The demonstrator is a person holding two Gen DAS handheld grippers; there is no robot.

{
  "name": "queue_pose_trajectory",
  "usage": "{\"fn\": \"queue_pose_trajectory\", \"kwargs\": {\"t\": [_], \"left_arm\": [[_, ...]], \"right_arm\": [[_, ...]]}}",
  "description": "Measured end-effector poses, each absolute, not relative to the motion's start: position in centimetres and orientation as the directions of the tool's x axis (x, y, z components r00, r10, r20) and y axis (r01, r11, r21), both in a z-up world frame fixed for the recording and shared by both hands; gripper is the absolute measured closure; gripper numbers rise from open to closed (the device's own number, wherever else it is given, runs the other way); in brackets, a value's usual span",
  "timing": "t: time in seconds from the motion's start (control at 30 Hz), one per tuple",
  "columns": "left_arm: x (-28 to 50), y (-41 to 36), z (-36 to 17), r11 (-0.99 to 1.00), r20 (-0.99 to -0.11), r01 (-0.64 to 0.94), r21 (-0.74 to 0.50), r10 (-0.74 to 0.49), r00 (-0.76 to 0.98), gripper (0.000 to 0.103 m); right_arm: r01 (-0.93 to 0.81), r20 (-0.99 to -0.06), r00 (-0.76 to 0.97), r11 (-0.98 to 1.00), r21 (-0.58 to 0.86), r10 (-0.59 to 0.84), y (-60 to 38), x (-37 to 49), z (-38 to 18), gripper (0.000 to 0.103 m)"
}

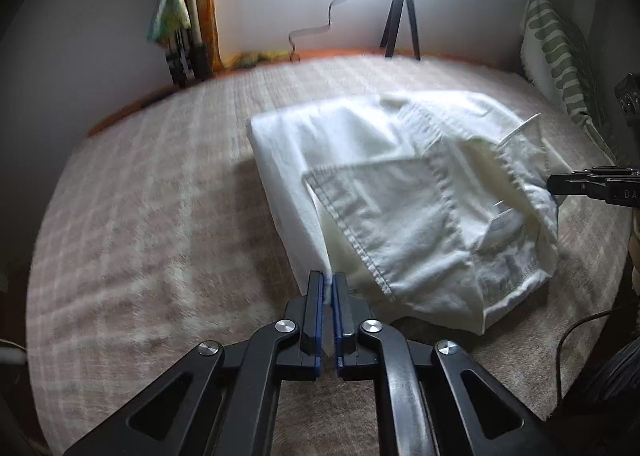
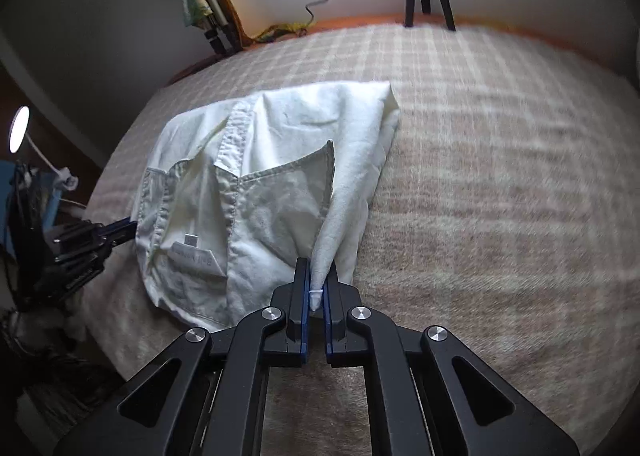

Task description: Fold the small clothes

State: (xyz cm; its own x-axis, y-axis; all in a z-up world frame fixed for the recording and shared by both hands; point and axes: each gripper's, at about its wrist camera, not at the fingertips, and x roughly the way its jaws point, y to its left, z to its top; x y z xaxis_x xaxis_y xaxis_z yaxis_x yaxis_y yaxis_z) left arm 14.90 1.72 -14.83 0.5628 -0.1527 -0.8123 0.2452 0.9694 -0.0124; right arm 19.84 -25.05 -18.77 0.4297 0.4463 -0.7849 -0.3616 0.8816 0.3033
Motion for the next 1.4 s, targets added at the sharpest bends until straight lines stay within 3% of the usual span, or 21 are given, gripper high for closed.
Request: {"fn": "queue_pose_trajectory", "kwargs": {"t": [0.07, 0.17, 0.23, 0.3, 0.33, 0.4, 0.5, 0.83, 1.03, 1.23, 1.4], "left_arm": [[14.1, 1.9, -13.4, 0.974, -0.785, 0.224, -0.008, -0.145, 0.602, 0.077], [12.6, 2.1, -10.9, 0.978, -0.737, 0.209, -0.008, -0.147, 0.66, 0.071], [11.4, 1.8, -9.0, 0.977, -0.696, 0.212, -0.007, -0.157, 0.701, 0.061], [10.6, 1.4, -7.5, 0.977, -0.658, 0.214, -0.006, -0.165, 0.735, 0.032], [10.3, 1.3, -6.7, 0.977, -0.637, 0.212, -0.002, -0.164, 0.753, 0.03], [9.6, 0.9, -5.6, 0.976, -0.613, 0.217, -0.002, -0.173, 0.771, 0.03], [9.1, 0.6, -4.8, 0.975, -0.598, 0.221, -0.003, -0.179, 0.782, 0.03], [6.2, -0.9, -4.4, 0.953, -0.61, 0.29, -0.084, -0.279, 0.741, 0.013], [9.5, 2.0, -6.7, 0.95, -0.687, 0.227, -0.213, -0.311, 0.657, 0.013], [15.0, 7.1, -11.2, 0.91, -0.742, 0.074, -0.409, -0.379, 0.553, 0.024], [17.8, 8.7, -14.1, 0.881, -0.76, 0.017, -0.474, -0.418, 0.498, 0.027]], "right_arm": [[-0.366, -0.77, 0.492, 0.899, 0.239, 0.405, -24.9, 19.0, -17.5, 0.097], [-0.354, -0.724, 0.596, 0.923, 0.151, 0.347, -25.0, 17.3, -15.3, 0.087], [-0.338, -0.683, 0.655, 0.934, 0.117, 0.322, -25.2, 16.1, -13.9, 0.055], [-0.327, -0.628, 0.718, 0.942, 0.076, 0.299, -25.2, 14.9, -12.5, 0.045], [-0.322, -0.602, 0.744, 0.945, 0.054, 0.288, -25.2, 14.3, -11.9, 0.044], [-0.319, -0.586, 0.758, 0.947, 0.049, 0.285, -25.2, 13.6, -11.1, 0.04], [-0.298, -0.583, 0.758, 0.95, 0.092, 0.294, -25.2, 13.2, -10.9, 0.023], [-0.263, -0.575, 0.76, 0.952, 0.154, 0.303, -25.5, 10.0, -9.9, 0.02], [-0.306, -0.633, 0.654, 0.91, 0.279, 0.414, -26.6, 13.0, -11.9, 0.02], [-0.225, -0.649, 0.529, 0.828, 0.514, 0.546, -29.2, 18.2, -16.1, 0.02], [-0.191, -0.646, 0.478, 0.789, 0.585, 0.595, -29.9, 21.3, -18.3, 0.02]]}}
